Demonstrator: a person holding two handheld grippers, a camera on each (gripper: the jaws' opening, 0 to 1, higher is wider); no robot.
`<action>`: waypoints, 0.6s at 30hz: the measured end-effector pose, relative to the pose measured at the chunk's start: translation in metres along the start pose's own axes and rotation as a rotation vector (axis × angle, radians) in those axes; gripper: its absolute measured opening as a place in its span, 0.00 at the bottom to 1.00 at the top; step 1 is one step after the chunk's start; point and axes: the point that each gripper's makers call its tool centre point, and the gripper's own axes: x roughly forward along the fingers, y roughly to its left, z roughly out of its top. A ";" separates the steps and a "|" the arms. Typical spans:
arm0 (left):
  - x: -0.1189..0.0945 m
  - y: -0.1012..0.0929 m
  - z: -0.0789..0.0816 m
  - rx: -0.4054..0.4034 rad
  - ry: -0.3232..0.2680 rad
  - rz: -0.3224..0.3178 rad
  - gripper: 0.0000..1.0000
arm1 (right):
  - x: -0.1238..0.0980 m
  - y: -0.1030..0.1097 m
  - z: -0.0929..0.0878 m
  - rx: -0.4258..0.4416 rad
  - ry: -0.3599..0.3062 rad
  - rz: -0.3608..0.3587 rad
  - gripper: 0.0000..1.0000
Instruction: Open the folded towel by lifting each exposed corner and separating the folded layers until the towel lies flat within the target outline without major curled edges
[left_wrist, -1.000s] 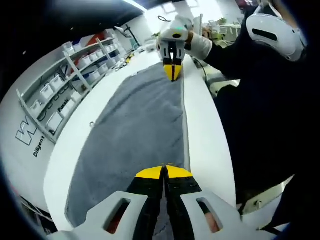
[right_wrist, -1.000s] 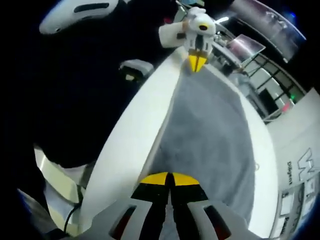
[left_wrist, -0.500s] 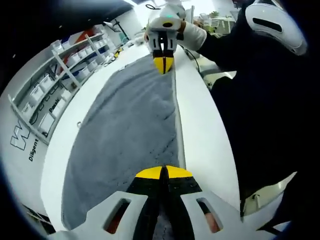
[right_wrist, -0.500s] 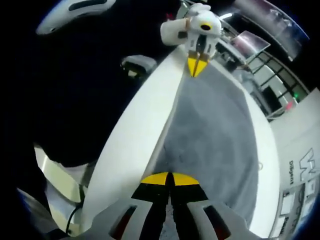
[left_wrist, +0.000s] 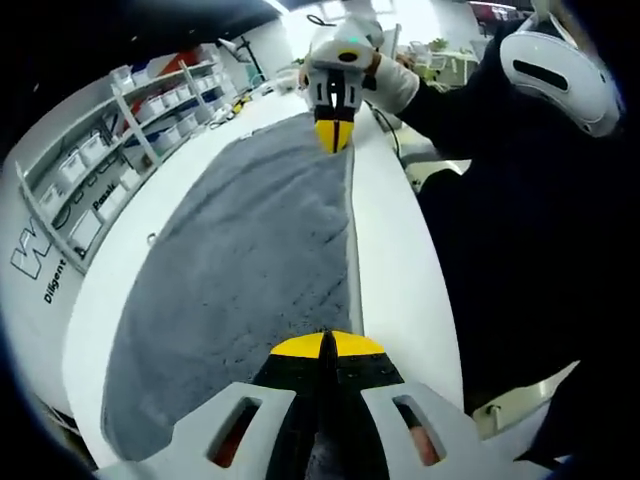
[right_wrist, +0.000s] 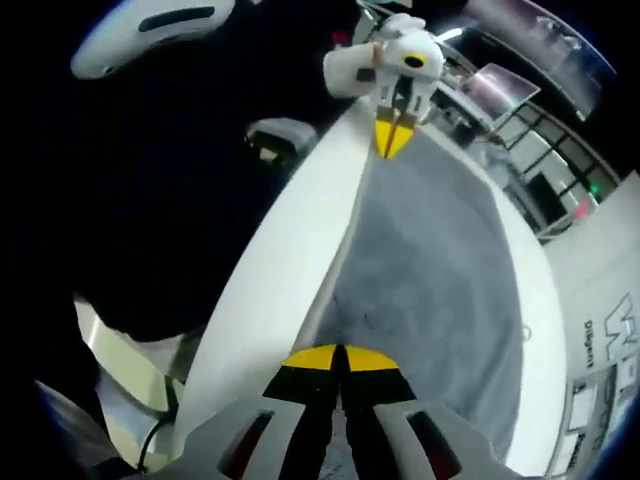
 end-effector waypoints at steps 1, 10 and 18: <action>-0.001 -0.002 0.000 -0.021 -0.002 -0.013 0.00 | 0.000 0.002 0.001 0.006 -0.006 0.007 0.00; -0.002 -0.004 0.000 -0.040 -0.006 -0.026 0.00 | -0.001 0.004 0.003 -0.003 -0.014 0.016 0.00; 0.003 0.002 0.018 0.060 -0.077 -0.003 0.00 | -0.005 -0.018 0.010 -0.085 -0.008 -0.100 0.00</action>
